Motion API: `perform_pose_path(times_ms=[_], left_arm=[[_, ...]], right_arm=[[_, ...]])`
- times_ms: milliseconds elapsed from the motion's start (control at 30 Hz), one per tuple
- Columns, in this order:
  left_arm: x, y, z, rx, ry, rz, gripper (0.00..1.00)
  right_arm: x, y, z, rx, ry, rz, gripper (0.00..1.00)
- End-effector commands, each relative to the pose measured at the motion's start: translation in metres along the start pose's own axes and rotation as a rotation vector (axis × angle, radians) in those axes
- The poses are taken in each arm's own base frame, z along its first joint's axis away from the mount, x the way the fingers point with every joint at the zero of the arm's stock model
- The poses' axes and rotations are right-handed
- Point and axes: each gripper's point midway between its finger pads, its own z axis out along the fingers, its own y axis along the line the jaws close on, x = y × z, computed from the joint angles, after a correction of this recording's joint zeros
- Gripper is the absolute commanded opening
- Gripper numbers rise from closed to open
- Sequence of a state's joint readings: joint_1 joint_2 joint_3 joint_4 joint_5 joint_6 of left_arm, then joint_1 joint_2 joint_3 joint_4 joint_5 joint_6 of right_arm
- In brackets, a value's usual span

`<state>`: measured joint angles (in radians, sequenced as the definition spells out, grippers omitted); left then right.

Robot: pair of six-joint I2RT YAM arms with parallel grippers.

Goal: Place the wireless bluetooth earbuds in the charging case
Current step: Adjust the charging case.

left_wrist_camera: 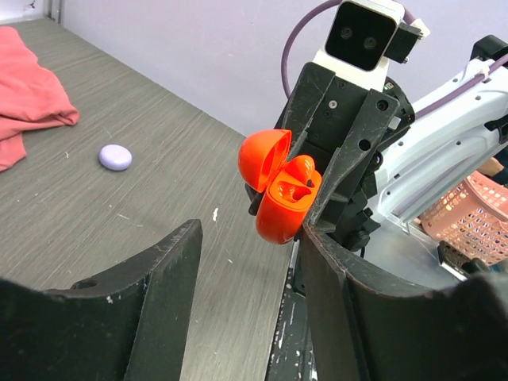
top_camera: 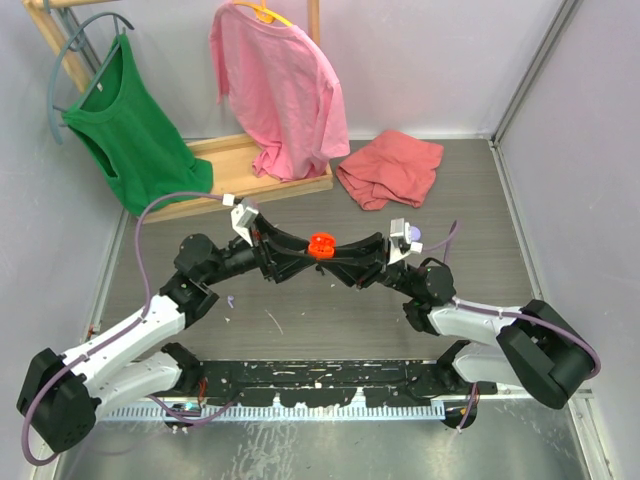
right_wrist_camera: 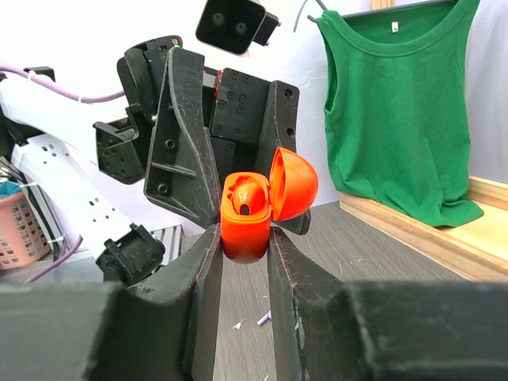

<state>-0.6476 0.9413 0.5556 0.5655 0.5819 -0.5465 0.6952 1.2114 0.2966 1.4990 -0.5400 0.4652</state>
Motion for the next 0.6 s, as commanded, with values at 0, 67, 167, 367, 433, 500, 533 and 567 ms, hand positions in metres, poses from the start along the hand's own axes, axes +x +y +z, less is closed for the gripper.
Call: perform_pose_path(times_ms=[0,67,167,367,433,500,533,567], left_arm=[[-0.0214,-0.0176,0.002,0.081,-0.072,0.046,0.53],[-0.0224,-0.0195,0.0025,0.091,-0.074,0.045,0.53],[-0.0239,-0.0215,0.0038,0.105,-0.078,0.04,0.5],[-0.0218,-0.0214,0.0076,0.125,-0.074,0.02,0.46],[-0.0202,-0.0209,0.0086,0.131,-0.07,0.015,0.44],[-0.0201,-0.022,0.0089,0.139,-0.071,0.013,0.45],[-0.0201,-0.0225,0.0089,0.142,-0.072,0.013,0.46],[-0.02,-0.0225,0.0086,0.142,-0.074,0.011,0.47]], right_arm=[[-0.0363,0.0149,0.0113,-0.084,-0.117,-0.073,0.01],[-0.0358,0.0143,0.0117,-0.085,-0.116,-0.073,0.01],[-0.0339,0.0145,0.0119,-0.091,-0.113,-0.068,0.01],[-0.036,0.0166,0.0129,-0.103,-0.123,-0.065,0.01],[-0.0377,0.0168,0.0132,-0.104,-0.13,-0.064,0.01],[-0.0394,0.0168,0.0134,-0.102,-0.137,-0.065,0.01],[-0.0402,0.0165,0.0131,-0.1,-0.142,-0.067,0.01],[-0.0409,0.0163,0.0129,-0.098,-0.145,-0.067,0.01]])
